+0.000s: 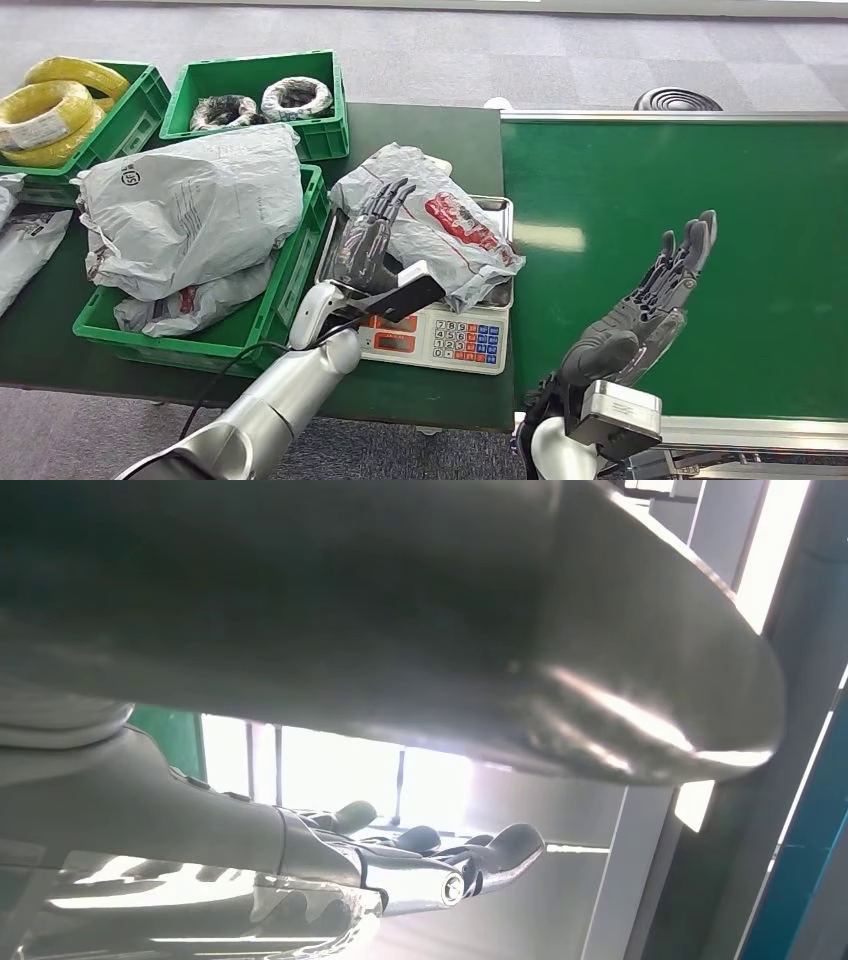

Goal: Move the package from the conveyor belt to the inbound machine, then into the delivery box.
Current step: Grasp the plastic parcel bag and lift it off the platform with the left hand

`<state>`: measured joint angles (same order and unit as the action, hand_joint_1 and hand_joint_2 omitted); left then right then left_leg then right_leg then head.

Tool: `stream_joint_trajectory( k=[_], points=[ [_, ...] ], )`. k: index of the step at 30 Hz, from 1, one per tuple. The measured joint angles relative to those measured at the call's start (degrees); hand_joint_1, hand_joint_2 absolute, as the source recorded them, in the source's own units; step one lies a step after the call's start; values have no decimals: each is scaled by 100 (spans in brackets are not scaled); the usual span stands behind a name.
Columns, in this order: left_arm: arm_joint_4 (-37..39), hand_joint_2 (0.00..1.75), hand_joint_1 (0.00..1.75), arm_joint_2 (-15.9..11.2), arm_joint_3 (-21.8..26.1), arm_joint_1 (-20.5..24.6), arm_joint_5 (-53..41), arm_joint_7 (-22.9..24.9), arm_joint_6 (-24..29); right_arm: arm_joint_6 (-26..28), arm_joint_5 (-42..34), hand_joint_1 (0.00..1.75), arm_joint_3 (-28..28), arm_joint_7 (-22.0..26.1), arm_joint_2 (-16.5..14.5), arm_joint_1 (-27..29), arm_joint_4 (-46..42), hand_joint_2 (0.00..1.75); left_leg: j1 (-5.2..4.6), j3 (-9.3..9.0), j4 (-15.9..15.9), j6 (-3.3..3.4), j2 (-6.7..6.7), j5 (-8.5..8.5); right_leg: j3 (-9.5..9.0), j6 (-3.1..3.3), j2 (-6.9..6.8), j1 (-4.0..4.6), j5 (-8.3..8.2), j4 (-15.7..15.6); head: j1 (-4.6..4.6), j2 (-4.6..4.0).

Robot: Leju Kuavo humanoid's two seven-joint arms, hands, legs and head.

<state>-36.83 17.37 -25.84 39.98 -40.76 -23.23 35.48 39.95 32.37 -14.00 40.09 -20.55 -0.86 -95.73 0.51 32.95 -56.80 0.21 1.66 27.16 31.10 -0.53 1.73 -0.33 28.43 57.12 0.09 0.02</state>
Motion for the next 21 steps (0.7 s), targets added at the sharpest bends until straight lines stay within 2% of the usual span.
stream_joint_trajectory(
  k=[6,15,21],
  points=[
    [446,175,0,174,-144,99,-110,56,43,0,-3,0,2,0,0,-3,4,0,0,0,0,0,-1,0,0,0,-1,0,0,0,0,1],
    [869,175,0,227,-372,212,-726,456,147,0,-10,0,3,0,0,-2,4,0,0,0,0,0,-2,0,0,0,0,0,0,0,0,0],
    [1016,175,0,243,-447,209,-787,472,196,0,-4,0,3,0,0,2,3,0,0,0,0,0,-3,0,0,0,-1,0,0,0,0,0]
  ],
)
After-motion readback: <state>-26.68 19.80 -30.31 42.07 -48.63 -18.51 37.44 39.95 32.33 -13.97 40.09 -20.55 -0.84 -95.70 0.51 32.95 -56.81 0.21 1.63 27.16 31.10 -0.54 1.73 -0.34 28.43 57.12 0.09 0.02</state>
